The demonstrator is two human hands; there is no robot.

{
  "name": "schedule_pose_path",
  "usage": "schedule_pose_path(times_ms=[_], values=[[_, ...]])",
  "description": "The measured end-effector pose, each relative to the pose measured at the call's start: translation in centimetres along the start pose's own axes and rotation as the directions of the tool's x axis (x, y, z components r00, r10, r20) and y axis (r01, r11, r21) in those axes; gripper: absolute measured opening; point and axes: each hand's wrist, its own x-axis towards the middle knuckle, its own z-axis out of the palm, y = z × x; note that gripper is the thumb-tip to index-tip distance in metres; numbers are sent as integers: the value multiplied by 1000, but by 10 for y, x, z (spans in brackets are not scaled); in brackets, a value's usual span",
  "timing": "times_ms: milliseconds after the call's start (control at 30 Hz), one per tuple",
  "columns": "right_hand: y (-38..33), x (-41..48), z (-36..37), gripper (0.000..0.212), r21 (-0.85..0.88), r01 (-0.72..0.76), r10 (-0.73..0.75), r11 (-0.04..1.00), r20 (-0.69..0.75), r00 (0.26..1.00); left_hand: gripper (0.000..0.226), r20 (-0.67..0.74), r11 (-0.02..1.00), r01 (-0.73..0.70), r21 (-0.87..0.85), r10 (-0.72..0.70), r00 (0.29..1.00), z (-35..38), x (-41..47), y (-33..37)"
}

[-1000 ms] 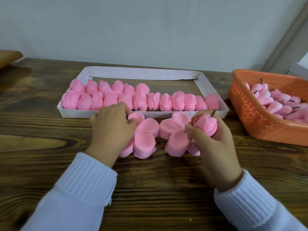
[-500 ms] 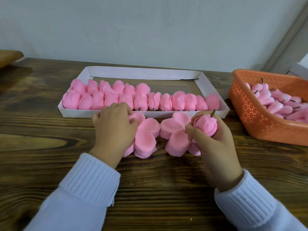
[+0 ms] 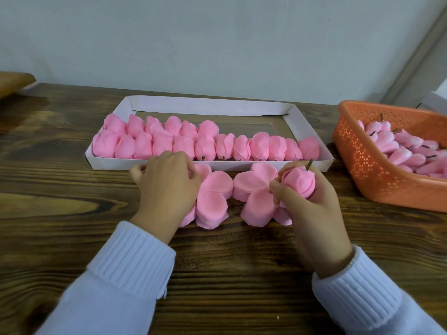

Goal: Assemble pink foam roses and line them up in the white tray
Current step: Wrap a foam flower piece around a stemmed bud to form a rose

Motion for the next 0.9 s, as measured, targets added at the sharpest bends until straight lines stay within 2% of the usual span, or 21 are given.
schedule_pose_path(times_ms=[267, 500, 900], values=[[0, 0, 0, 16, -2, 3, -3, 1000, 0, 1000, 5, -23, 1000, 4, -3, -4, 1000, -1, -1, 0], [-1, 0, 0, 16, -24, -13, 13, 1000, 0, 1000, 17, -23, 1000, -4, 16, 5, 1000, -1, -1, 1], [-1, -1, 0, 15, -22, -6, 6, 1000, -8, 1000, 16, -26, 1000, -14, 14, 14, 1000, -5, -3, 5]])
